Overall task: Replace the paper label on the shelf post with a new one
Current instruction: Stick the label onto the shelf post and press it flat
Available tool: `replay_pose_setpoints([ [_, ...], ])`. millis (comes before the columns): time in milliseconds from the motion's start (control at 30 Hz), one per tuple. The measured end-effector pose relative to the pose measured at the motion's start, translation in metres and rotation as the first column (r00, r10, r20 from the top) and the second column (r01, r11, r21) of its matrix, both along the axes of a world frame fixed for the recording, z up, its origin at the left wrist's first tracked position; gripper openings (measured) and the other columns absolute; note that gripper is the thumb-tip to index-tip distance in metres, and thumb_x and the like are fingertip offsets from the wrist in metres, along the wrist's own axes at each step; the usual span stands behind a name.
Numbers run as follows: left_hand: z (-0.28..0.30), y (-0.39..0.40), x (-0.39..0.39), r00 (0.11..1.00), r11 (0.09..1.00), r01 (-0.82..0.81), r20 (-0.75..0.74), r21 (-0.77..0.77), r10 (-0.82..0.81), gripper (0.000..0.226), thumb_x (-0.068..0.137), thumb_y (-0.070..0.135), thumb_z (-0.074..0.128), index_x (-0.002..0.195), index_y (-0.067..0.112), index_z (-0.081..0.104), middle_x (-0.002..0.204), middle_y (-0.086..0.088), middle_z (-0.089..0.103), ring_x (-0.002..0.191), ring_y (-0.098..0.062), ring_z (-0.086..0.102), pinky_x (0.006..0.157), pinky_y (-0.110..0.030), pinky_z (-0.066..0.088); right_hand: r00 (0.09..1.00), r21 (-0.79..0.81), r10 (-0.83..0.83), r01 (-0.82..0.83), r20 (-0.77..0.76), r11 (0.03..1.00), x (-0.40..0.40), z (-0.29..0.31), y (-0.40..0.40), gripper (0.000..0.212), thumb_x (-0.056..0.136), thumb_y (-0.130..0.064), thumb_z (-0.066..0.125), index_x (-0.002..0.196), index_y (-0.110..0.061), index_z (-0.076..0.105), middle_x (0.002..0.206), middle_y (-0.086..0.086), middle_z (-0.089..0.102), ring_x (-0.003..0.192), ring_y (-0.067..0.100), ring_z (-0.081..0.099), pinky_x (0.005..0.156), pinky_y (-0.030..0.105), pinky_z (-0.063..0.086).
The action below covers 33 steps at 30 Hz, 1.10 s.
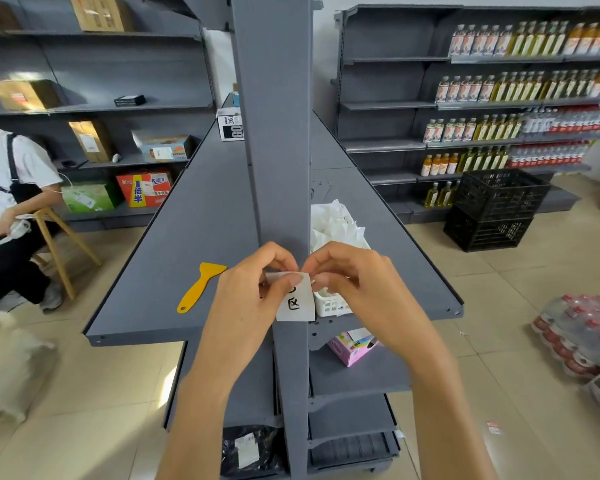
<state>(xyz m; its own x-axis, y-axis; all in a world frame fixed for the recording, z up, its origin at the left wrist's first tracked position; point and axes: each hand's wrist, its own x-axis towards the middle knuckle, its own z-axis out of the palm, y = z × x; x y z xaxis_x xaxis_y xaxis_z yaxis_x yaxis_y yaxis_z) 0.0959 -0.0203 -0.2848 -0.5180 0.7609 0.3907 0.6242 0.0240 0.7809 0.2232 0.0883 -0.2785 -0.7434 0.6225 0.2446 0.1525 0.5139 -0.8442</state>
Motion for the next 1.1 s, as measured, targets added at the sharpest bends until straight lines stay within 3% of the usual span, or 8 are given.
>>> replay_pose_setpoints([
  [167,-0.007,0.003,0.004,1.0,1.0,-0.002,0.022,0.016,0.002,0.006,0.091,0.011,0.069,0.087,0.013,0.064,0.077,0.006,0.069,0.081,0.003,0.068,0.058,-0.012,0.051,0.997,-0.018,0.051,-0.052,-0.049,0.999,0.007,-0.003,0.005,0.027,0.095,0.001,0.054,0.09,-0.017,0.074,0.086,0.001,0.076,0.081,0.01,0.073,0.075,0.013,0.054],
  [367,-0.013,0.012,0.012,1.0,1.0,0.007,0.014,0.023,-0.007,0.01,0.09,0.011,0.069,0.084,0.015,0.061,0.079,0.009,0.067,0.079,0.0,0.068,0.054,-0.013,0.047,0.995,-0.049,0.04,-0.045,-0.093,0.998,0.014,-0.008,0.011,0.026,0.097,-0.002,0.057,0.084,-0.021,0.071,0.084,0.005,0.077,0.075,0.011,0.073,0.069,0.014,0.054],
  [567,-0.016,0.021,0.017,1.0,0.999,-0.007,-0.017,0.033,0.008,0.011,0.089,0.013,0.071,0.084,0.015,0.062,0.074,0.007,0.067,0.073,-0.003,0.065,0.055,-0.011,0.044,0.994,-0.129,0.019,-0.033,-0.109,0.991,0.02,-0.014,0.02,0.016,0.097,-0.005,0.059,0.092,-0.01,0.074,0.084,0.004,0.078,0.073,0.01,0.075,0.072,0.019,0.058],
  [767,-0.018,0.025,0.02,1.0,0.999,-0.017,-0.012,0.028,0.017,0.011,0.089,0.015,0.072,0.084,0.015,0.062,0.075,0.007,0.068,0.073,-0.006,0.066,0.055,-0.012,0.045,0.993,-0.197,0.035,-0.058,-0.115,0.979,0.024,-0.017,0.027,0.015,0.096,-0.007,0.061,0.096,-0.009,0.076,0.086,0.006,0.079,0.077,0.014,0.077,0.077,0.023,0.06],
  [1100,-0.02,0.025,0.02,1.0,1.0,-0.02,-0.01,0.013,0.02,0.01,0.089,0.013,0.071,0.084,0.015,0.063,0.077,0.006,0.069,0.076,-0.007,0.067,0.057,-0.018,0.05,0.99,-0.226,0.076,-0.102,-0.119,0.969,0.023,-0.019,0.031,0.008,0.093,-0.009,0.067,0.092,-0.01,0.075,0.087,0.008,0.079,0.077,0.018,0.077,0.074,0.021,0.059],
])
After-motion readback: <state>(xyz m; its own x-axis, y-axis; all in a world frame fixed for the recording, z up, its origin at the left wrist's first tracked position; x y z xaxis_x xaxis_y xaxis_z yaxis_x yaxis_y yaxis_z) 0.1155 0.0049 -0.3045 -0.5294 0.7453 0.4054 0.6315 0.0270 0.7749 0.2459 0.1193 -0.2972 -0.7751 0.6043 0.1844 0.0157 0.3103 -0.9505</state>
